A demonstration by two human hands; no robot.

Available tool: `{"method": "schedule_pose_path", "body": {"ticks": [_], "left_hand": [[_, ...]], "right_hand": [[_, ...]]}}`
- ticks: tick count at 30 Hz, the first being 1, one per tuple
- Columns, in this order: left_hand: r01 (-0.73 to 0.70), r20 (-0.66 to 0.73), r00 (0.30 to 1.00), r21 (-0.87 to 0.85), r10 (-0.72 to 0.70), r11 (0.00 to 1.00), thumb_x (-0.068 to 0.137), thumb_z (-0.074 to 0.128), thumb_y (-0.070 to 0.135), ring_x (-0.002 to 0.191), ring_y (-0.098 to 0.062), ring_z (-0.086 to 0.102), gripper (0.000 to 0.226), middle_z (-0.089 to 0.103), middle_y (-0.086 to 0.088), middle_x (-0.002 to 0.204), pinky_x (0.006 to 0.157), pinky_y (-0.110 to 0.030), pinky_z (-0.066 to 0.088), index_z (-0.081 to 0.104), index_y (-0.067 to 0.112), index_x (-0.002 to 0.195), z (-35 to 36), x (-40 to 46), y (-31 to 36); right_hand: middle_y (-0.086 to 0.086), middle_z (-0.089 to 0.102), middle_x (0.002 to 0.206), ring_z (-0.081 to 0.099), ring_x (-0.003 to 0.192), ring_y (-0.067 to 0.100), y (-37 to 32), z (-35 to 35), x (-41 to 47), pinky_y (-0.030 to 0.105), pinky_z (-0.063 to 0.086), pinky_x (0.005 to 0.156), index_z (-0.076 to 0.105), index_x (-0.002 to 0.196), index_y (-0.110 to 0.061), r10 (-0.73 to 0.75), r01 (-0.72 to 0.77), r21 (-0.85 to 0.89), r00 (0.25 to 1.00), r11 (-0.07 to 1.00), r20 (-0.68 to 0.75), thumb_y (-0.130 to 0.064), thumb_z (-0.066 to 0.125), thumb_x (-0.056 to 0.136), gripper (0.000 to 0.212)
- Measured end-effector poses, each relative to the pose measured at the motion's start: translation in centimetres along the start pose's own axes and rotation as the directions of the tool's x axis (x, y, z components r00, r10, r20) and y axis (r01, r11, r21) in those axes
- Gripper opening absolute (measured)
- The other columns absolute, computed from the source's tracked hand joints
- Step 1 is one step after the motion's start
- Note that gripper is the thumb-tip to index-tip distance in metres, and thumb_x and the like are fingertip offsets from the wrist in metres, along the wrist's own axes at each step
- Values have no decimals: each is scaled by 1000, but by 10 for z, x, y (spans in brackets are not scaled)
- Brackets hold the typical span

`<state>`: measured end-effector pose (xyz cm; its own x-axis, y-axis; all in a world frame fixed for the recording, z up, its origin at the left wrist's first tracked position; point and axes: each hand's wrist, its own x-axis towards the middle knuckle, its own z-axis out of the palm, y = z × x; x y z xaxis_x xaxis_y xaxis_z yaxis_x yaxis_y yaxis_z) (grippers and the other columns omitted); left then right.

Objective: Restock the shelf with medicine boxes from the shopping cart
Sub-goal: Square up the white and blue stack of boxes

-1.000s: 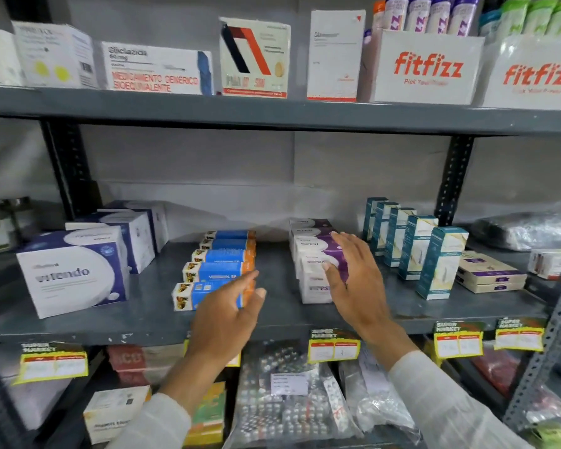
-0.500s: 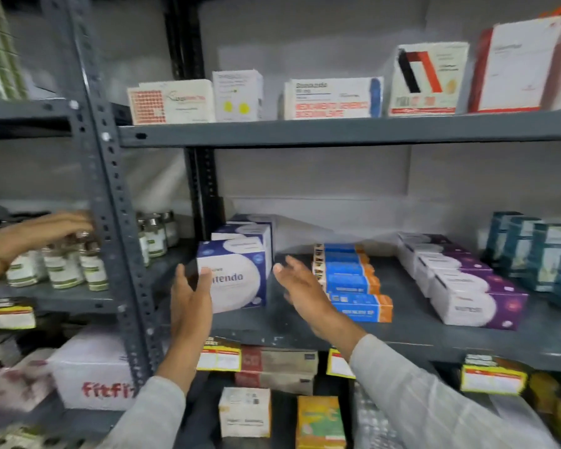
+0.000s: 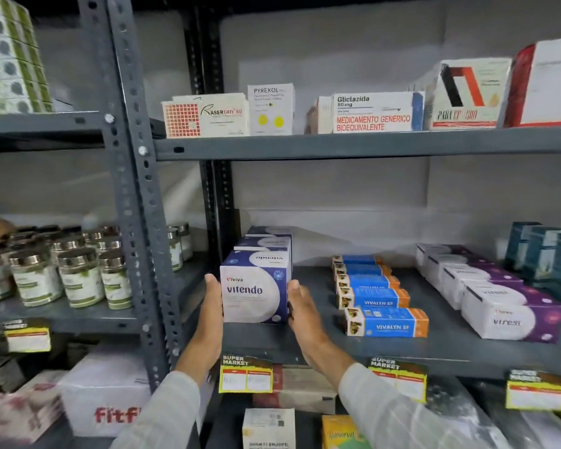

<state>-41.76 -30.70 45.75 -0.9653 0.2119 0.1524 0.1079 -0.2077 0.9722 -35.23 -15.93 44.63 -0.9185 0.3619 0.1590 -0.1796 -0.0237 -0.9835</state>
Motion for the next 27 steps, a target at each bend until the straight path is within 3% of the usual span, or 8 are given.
{"method": "schedule_pose_path", "body": {"ticks": [3, 7, 12, 19, 23, 26, 27], "left_hand": [[-14, -1, 1000, 14, 14, 1000, 104, 9, 61, 88, 2, 74, 63, 80, 22, 86, 79, -24, 48, 67, 38, 106, -4, -1, 0], [-27, -24, 999, 36, 28, 999, 102, 10, 65, 96, 1, 70, 60, 78, 24, 91, 84, -26, 48, 65, 43, 109, -8, -2, -7], [5, 9, 1000, 31, -6, 999, 97, 8, 73, 111, -2, 59, 64, 68, 23, 113, 104, -33, 37, 52, 44, 134, -13, -2, -6], [12, -11, 1000, 27, -12, 1000, 98, 10, 71, 121, -15, 55, 72, 66, 14, 119, 107, -35, 36, 47, 36, 148, -9, -6, -4], [18, -25, 1000, 10, -18, 1000, 99, 11, 70, 124, -16, 54, 74, 62, 10, 128, 109, -35, 35, 43, 32, 152, -6, -11, 1], [-16, -77, 997, -37, 13, 999, 102, 14, 65, 127, -17, 51, 69, 57, 7, 134, 106, -34, 35, 39, 28, 155, -3, -14, 3], [-40, -116, 993, -24, 37, 999, 104, 18, 63, 132, -19, 50, 66, 57, 6, 139, 106, -35, 34, 40, 27, 155, 1, -21, 5]], "right_hand": [[-5, 68, 121, 66, 104, 3, 3, 2, 0, 12, 51, 69, 52, 123, -28, 1, -1, 10, 1000, 1000, -6, -49, 38, 106, 30], [-16, 69, 114, 68, 103, 0, 5, -2, 2, 7, 52, 65, 55, 123, -32, 0, 0, 22, 1000, 1000, 15, -49, 35, 107, 32], [-20, 72, 106, 73, 87, -4, 6, -8, 4, 8, 53, 65, 57, 125, -33, 40, -44, 104, 998, 994, 42, -53, 31, 106, 37], [-18, 68, 111, 69, 97, 1, 4, -4, 1, 12, 51, 73, 51, 129, -31, 38, -42, 83, 998, 996, 47, -55, 34, 104, 39], [-11, 71, 118, 70, 108, 9, 1, -2, -2, 19, 53, 82, 53, 135, -27, 36, -38, 54, 999, 998, 39, -67, 39, 90, 62], [-14, 71, 116, 73, 98, 1, -5, -11, -7, 13, 54, 74, 53, 136, -26, 53, -60, 96, 996, 994, 76, -58, 36, 102, 50], [-17, 69, 118, 71, 98, -1, -10, -16, -10, 14, 53, 79, 52, 138, -27, 43, -49, 95, 997, 994, 61, -57, 35, 103, 49]]}}
